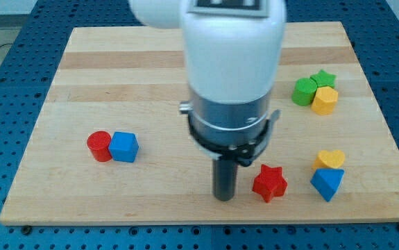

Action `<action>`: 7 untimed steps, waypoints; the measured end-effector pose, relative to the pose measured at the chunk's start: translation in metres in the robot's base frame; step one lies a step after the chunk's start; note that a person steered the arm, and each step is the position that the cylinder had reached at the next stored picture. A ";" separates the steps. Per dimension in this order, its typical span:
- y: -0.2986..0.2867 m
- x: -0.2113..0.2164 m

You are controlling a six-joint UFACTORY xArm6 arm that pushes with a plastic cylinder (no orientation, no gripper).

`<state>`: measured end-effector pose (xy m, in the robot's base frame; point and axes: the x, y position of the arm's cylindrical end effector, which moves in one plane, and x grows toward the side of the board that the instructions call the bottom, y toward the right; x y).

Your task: Drag the blue cube into the group of blocks

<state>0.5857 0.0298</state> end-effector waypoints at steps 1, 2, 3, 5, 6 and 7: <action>0.037 -0.001; 0.078 -0.001; 0.076 -0.001; -0.109 -0.002; -0.181 -0.024; -0.197 -0.079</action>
<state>0.5063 -0.1676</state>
